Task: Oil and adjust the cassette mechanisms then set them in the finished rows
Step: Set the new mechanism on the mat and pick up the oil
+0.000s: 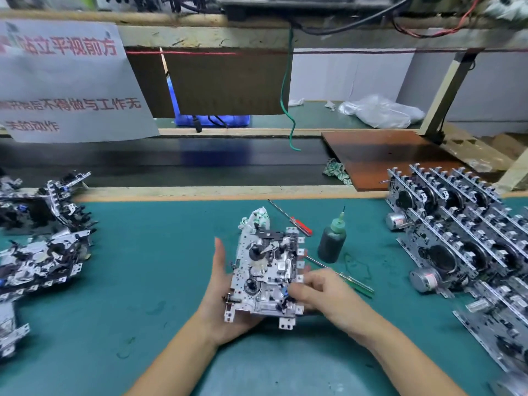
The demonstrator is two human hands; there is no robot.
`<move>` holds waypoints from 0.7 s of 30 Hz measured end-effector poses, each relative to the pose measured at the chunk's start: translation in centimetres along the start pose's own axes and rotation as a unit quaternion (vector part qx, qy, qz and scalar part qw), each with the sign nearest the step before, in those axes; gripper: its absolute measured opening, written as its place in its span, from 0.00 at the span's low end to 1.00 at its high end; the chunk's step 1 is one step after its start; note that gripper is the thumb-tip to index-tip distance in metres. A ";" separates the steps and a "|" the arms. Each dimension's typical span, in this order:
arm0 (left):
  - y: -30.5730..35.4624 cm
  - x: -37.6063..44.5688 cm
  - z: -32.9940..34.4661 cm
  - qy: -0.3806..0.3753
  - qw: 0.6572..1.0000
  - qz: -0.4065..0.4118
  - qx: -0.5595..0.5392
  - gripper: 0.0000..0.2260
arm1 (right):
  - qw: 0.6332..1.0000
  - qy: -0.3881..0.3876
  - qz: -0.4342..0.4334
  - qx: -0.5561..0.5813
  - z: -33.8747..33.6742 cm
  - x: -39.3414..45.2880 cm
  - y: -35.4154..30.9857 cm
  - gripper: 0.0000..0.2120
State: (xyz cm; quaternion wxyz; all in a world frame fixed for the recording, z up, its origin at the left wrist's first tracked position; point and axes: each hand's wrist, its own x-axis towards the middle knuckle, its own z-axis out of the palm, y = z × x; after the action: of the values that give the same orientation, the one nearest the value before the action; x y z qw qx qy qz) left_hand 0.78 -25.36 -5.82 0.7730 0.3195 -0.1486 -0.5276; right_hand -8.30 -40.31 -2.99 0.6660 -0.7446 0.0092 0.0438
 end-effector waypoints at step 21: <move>-0.2 -0.2 -1.1 0.170 0.983 -0.017 -0.063 0.37 | 0.755 0.219 0.083 -0.612 -1.3 0.6 3.2 0.09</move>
State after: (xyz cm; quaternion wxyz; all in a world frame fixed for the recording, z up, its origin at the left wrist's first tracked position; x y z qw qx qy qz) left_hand 1.13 -24.84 -6.74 0.7965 0.3577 0.0245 -0.4869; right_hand -7.82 -41.94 -6.06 0.0418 -0.9787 0.1885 -0.0691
